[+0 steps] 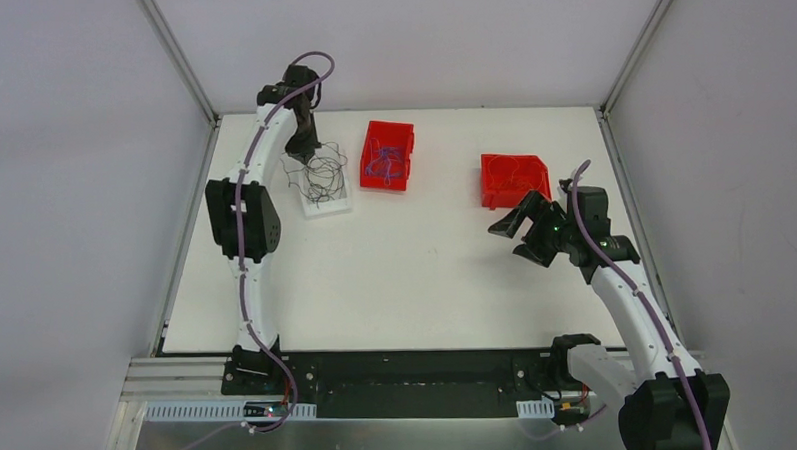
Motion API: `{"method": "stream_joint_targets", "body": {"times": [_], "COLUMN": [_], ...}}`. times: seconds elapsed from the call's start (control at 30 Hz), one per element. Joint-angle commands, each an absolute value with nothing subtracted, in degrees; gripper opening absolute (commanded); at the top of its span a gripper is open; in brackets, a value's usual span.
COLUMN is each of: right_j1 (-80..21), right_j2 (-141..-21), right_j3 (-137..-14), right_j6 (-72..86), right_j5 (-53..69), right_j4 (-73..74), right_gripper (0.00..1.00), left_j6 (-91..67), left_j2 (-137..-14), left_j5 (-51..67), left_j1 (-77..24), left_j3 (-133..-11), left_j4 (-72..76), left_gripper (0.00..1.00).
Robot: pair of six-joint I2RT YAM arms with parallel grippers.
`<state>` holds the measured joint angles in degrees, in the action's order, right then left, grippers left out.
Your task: Untangle the cables
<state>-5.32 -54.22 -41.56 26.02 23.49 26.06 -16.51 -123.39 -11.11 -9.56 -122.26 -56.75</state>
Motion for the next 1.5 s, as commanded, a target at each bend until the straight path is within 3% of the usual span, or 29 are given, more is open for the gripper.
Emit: {"method": "stream_joint_targets", "body": {"times": [0.0,0.5,0.73,0.9,1.0,1.37,1.43,1.47], "right_j1": [-4.8,-4.8,-4.8,-4.8,-4.8,-4.9,-4.8,-4.8], "right_j2": [-53.0,-52.2,-52.0,-52.1,-52.3,-51.2,-51.1,-50.9], "right_j3": [-44.0,-44.5,-44.6,-44.5,-44.4,-44.4,-44.7,-45.0], "right_j6": [26.2,26.5,26.9,27.0,27.1,26.8,26.4,26.2], "right_j5": [23.9,24.2,24.2,24.4,24.5,23.9,23.8,23.9], "right_j4": [26.7,27.6,27.6,27.3,27.2,27.5,27.6,27.5], "right_gripper": [0.91,0.91,0.91,0.91,0.91,0.91,0.95,0.97], "left_j6": [-16.6,-19.0,-19.5,-19.2,-19.4,-18.9,-19.3,-19.8], "left_j2": [-129.2,-145.4,-141.0,-133.6,-129.8,-116.0,-112.0,-109.2], "left_j5": [-11.6,-5.4,-4.7,-4.3,-3.2,-0.1,2.6,3.3], "left_j1": [-10.6,-10.6,-10.5,-10.5,-10.5,-10.5,-10.8,-11.0], "left_j3": [-128.3,-134.3,-131.5,-129.2,-127.6,-120.7,-117.3,-114.2], "left_j4": [-58.4,-54.6,-54.0,-53.8,-53.8,-53.9,-52.6,-50.9], "left_gripper": [0.0,0.0,0.0,0.25,0.34,0.42,0.53,0.64]}}
